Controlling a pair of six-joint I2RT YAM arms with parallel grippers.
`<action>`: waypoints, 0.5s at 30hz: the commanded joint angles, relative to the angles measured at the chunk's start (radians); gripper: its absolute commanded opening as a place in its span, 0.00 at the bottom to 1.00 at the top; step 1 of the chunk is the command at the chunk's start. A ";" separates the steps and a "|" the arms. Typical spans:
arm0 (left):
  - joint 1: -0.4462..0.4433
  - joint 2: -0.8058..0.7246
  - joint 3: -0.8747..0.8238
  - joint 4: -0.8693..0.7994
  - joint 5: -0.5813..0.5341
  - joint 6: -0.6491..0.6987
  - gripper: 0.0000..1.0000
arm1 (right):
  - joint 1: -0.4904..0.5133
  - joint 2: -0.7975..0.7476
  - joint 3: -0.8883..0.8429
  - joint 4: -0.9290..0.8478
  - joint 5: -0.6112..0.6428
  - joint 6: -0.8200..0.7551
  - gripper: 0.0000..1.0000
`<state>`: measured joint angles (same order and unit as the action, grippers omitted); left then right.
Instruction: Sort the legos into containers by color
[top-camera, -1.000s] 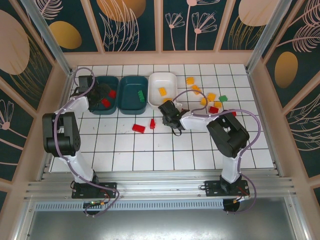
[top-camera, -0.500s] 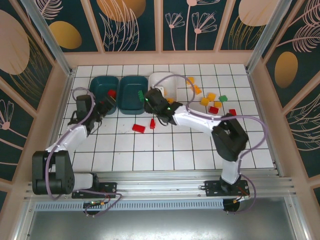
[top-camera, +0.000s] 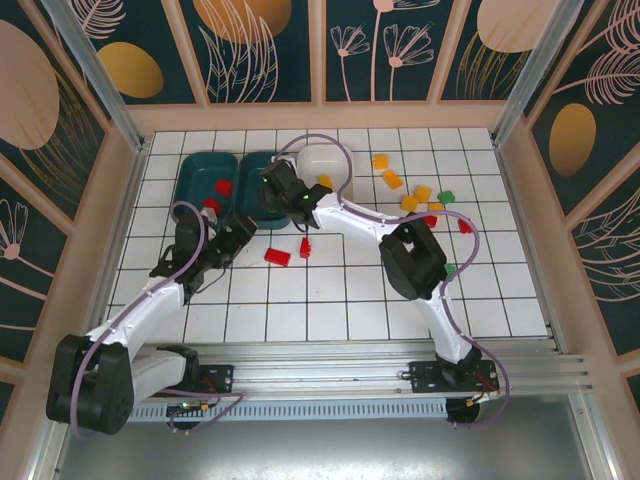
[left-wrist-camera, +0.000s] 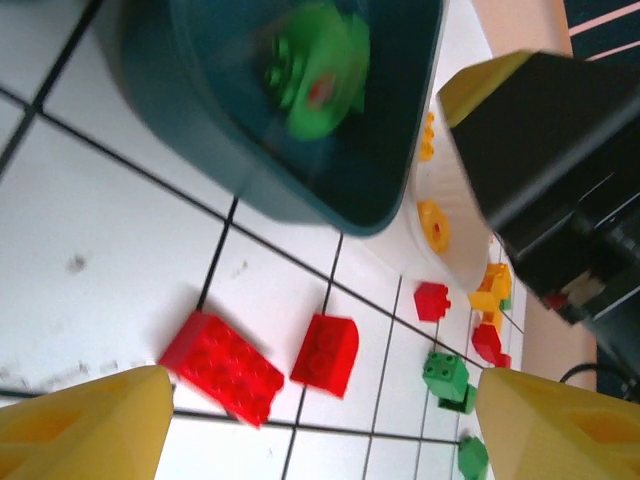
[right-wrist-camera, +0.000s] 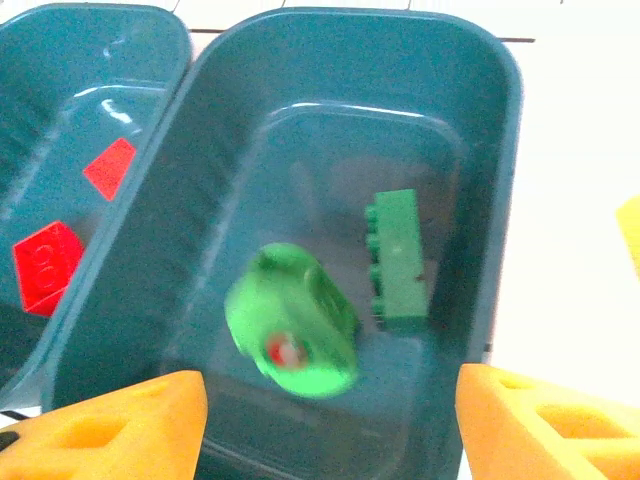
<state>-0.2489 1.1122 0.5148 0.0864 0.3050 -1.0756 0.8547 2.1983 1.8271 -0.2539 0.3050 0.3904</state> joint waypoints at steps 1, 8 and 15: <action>-0.053 -0.020 -0.007 0.020 -0.038 -0.201 0.81 | -0.034 -0.146 -0.090 -0.006 0.078 -0.002 0.67; -0.195 0.072 0.160 -0.191 -0.152 -0.364 0.86 | -0.129 -0.418 -0.469 0.055 0.152 0.066 0.67; -0.284 0.297 0.297 -0.378 -0.169 -0.430 0.87 | -0.208 -0.678 -0.793 0.105 0.126 0.112 0.67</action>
<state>-0.5213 1.3457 0.7830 -0.1360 0.1574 -1.4189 0.6563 1.5993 1.1141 -0.1875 0.4179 0.4572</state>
